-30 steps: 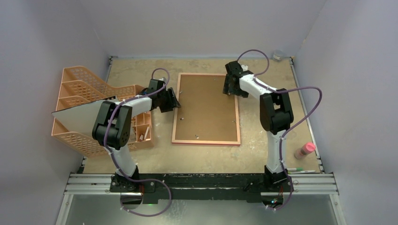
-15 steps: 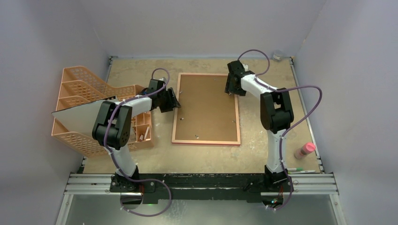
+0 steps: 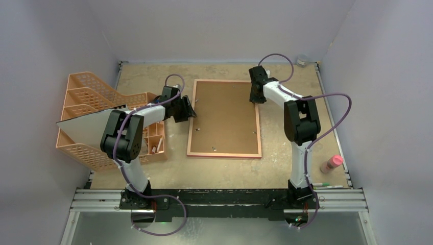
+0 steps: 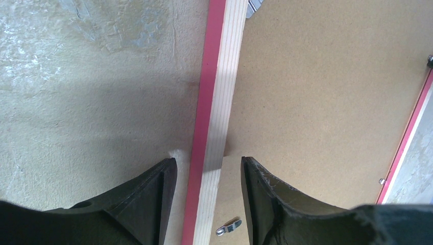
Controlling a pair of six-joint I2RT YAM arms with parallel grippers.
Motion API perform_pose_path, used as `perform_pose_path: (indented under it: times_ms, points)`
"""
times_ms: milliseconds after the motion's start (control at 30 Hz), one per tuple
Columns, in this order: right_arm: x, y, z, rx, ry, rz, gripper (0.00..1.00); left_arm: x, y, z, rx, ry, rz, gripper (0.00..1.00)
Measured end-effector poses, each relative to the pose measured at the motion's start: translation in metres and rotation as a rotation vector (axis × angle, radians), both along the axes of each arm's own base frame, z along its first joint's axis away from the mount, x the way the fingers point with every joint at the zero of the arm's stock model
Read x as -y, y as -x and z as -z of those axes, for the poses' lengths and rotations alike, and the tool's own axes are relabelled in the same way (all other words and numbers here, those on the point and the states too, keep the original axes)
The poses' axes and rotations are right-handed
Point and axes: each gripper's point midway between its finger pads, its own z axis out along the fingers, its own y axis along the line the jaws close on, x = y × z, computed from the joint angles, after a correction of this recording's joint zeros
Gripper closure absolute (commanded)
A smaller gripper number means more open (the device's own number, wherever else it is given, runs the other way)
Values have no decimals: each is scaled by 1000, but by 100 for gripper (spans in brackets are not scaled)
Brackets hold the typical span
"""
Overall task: Put the photo into the frame
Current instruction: Install the photo frame at the center of the board.
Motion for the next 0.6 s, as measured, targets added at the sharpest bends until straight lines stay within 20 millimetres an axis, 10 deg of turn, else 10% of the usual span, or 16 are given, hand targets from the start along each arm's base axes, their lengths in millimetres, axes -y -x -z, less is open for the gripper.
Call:
perform_pose_path:
  times_ms: [367,600]
  points:
    - [0,0,-1,0,5,-24,81,0,0,0,-2,-1,0,48]
    - [1,1,-6,1,1,-14,34,0,0,0,-2,-1,0,47]
